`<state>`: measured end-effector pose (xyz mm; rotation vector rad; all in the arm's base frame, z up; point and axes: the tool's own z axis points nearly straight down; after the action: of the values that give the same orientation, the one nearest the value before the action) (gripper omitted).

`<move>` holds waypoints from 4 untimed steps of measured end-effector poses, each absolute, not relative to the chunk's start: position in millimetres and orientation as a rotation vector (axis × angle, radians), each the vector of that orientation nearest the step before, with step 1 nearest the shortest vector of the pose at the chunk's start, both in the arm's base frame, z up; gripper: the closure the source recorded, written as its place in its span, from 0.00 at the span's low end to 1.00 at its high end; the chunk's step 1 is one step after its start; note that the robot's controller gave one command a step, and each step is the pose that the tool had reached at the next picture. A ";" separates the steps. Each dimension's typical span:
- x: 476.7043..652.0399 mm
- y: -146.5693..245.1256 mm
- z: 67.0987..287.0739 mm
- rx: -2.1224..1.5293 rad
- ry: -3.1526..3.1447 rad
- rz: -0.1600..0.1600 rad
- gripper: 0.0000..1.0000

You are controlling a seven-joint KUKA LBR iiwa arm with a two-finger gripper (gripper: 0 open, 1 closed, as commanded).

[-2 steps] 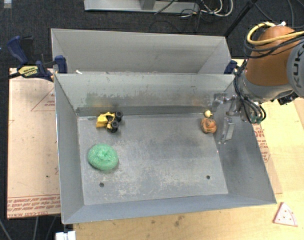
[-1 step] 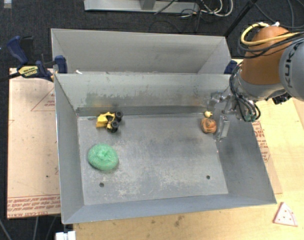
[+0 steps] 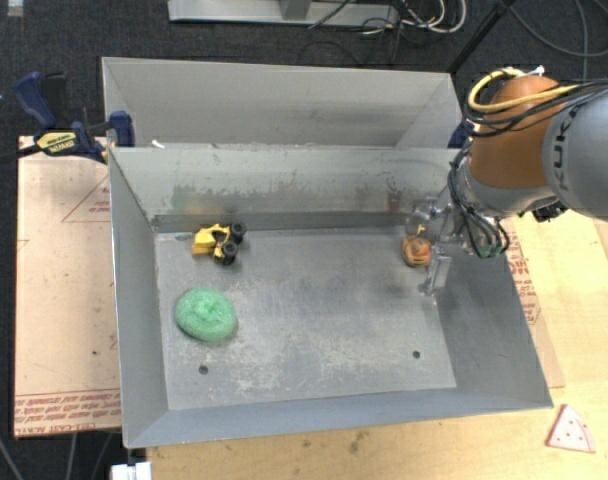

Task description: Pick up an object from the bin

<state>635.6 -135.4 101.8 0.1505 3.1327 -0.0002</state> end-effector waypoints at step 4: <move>635.7 -134.8 177.6 0.361 3.117 0.000 1.00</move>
Offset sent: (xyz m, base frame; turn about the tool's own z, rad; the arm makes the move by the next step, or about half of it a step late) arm 0.0000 0.0000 0.0000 0.0000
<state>635.7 -134.8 177.6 0.3608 3.1173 -0.0001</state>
